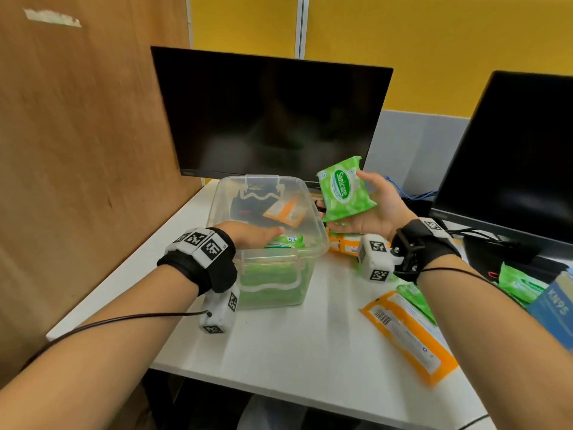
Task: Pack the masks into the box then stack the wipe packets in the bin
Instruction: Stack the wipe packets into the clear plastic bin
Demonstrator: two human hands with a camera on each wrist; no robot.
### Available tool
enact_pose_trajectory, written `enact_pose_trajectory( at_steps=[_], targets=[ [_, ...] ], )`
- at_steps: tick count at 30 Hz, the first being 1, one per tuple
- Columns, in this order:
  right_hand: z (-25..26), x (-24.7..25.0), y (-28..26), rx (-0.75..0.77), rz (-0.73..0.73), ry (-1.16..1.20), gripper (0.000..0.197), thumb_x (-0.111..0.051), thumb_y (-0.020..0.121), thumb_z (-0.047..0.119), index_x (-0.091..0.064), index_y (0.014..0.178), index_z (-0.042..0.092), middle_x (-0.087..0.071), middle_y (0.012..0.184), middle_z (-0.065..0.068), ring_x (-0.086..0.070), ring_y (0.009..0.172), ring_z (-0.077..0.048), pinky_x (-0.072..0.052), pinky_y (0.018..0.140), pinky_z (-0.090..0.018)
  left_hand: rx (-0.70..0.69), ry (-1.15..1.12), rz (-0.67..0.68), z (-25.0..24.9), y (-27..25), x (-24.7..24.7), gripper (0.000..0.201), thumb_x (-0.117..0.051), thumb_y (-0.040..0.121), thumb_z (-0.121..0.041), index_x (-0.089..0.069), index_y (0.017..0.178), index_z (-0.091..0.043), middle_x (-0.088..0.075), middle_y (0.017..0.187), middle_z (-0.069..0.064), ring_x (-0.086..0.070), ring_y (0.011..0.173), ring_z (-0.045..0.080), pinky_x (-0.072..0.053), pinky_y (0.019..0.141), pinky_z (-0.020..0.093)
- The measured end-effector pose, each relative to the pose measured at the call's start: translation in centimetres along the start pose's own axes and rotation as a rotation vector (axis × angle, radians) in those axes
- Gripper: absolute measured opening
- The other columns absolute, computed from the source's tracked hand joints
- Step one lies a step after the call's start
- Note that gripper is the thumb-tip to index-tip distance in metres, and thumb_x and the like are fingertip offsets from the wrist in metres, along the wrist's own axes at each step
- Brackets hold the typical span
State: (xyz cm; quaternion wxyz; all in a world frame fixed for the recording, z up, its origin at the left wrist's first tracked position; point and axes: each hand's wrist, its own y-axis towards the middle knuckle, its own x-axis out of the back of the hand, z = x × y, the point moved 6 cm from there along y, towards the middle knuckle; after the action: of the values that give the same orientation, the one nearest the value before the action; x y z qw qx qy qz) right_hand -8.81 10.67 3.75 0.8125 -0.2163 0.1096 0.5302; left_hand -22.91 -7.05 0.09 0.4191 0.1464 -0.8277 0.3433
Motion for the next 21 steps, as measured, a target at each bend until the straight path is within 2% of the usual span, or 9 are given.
enact_pose_trajectory(
  at_steps=[2, 4, 6, 8, 11, 14, 17, 19, 21],
  targets=[
    [1.0, -1.8, 0.0, 0.064, 0.026, -0.142, 0.049, -0.056, 0.088, 0.032, -0.052, 0.133, 0.013, -0.062, 0.124, -0.013, -0.06, 0.114, -0.032, -0.047, 0.096, -0.051, -0.056, -0.091, 0.016, -0.9, -0.5, -0.1, 0.072, -0.016, 0.094, -0.065, -0.019, 0.151, -0.022, -0.019, 0.158, 0.003, -0.018, 0.146, 0.022, -0.012, 0.118, 0.039],
    [1.8, -2.9, 0.7, 0.183, -0.087, -0.397, 0.04, -0.059, 0.09, 0.012, -0.053, 0.13, 0.012, -0.063, 0.124, -0.013, -0.064, 0.109, -0.029, -0.053, 0.09, -0.049, -0.136, -0.147, -0.049, -1.9, -1.0, 0.5, 0.063, -0.011, 0.099, -0.055, -0.015, 0.152, -0.021, -0.019, 0.157, 0.005, -0.014, 0.146, 0.024, -0.01, 0.117, 0.039],
    [3.4, -3.9, 1.0, 0.41, -0.261, -0.654, 0.035, -0.065, 0.088, 0.01, -0.058, 0.121, 0.012, -0.067, 0.116, -0.01, -0.066, 0.102, -0.025, -0.054, 0.089, -0.048, -0.165, -0.244, -0.281, -1.8, -0.8, 2.3, 0.071, -0.014, 0.095, -0.063, -0.016, 0.151, -0.019, -0.018, 0.158, 0.011, -0.019, 0.145, 0.029, -0.015, 0.117, 0.045],
    [4.4, -5.2, 0.9, 0.589, -0.322, -0.799, 0.031, -0.07, 0.085, 0.018, -0.061, 0.114, 0.013, -0.069, 0.108, -0.005, -0.068, 0.096, -0.021, -0.056, 0.085, -0.045, -0.215, -0.497, -0.538, -1.1, -1.1, 4.2, 0.079, -0.024, 0.091, -0.067, -0.017, 0.15, -0.014, -0.023, 0.155, 0.014, -0.028, 0.14, 0.028, -0.022, 0.115, 0.043],
    [3.7, -7.4, 1.5, 0.61, -0.245, -0.912, 0.034, -0.075, 0.08, 0.028, -0.061, 0.109, 0.014, -0.069, 0.104, -0.003, -0.068, 0.093, -0.018, -0.058, 0.079, -0.038, -0.361, -0.712, -0.832, -0.6, -2.3, 6.2, 0.066, -0.028, 0.099, -0.051, -0.015, 0.149, -0.011, -0.025, 0.152, 0.013, -0.03, 0.138, 0.023, -0.025, 0.109, 0.03],
    [1.4, -8.8, 2.8, 0.498, -0.12, -1.095, 0.04, -0.074, 0.081, 0.035, -0.062, 0.117, 0.02, -0.065, 0.114, 0.002, -0.065, 0.101, -0.015, -0.057, 0.081, -0.032, -0.46, -0.704, -1.008, -0.6, -3.8, 7.1, 0.055, -0.029, 0.102, -0.04, -0.021, 0.147, -0.011, -0.03, 0.15, 0.009, -0.032, 0.136, 0.018, -0.025, 0.105, 0.023],
    [-0.4, -9.6, 3.3, 0.366, 0.017, -1.249, 0.041, -0.066, 0.087, 0.039, -0.063, 0.125, 0.025, -0.065, 0.115, 0.007, -0.063, 0.104, -0.011, -0.051, 0.093, -0.031, -0.469, -0.567, -1.033, -0.9, -3.6, 7.2, 0.041, -0.031, 0.102, -0.03, -0.04, 0.137, -0.012, -0.044, 0.139, 0.004, -0.04, 0.127, 0.014, -0.026, 0.099, 0.019],
    [-1.0, -10.6, 2.9, 0.284, 0.125, -1.384, 0.037, -0.062, 0.089, 0.041, -0.063, 0.124, 0.03, -0.066, 0.109, 0.011, -0.062, 0.101, -0.007, -0.048, 0.094, -0.027, -0.457, -0.433, -0.939, -1.3, -2.6, 6.8, 0.034, -0.031, 0.102, -0.027, -0.053, 0.122, -0.012, -0.055, 0.123, 0.004, -0.048, 0.115, 0.016, -0.029, 0.089, 0.019],
    [-1.8, -11.4, 2.9, 0.218, 0.211, -1.514, 0.034, -0.058, 0.091, 0.043, -0.064, 0.122, 0.03, -0.067, 0.111, 0.01, -0.059, 0.098, -0.006, -0.044, 0.091, -0.023, -0.456, -0.291, -0.809, -1.8, -1.8, 6.0, 0.037, -0.027, 0.103, -0.027, -0.059, 0.114, -0.011, -0.06, 0.117, 0.008, -0.052, 0.113, 0.023, -0.032, 0.087, 0.023]
  ],
)
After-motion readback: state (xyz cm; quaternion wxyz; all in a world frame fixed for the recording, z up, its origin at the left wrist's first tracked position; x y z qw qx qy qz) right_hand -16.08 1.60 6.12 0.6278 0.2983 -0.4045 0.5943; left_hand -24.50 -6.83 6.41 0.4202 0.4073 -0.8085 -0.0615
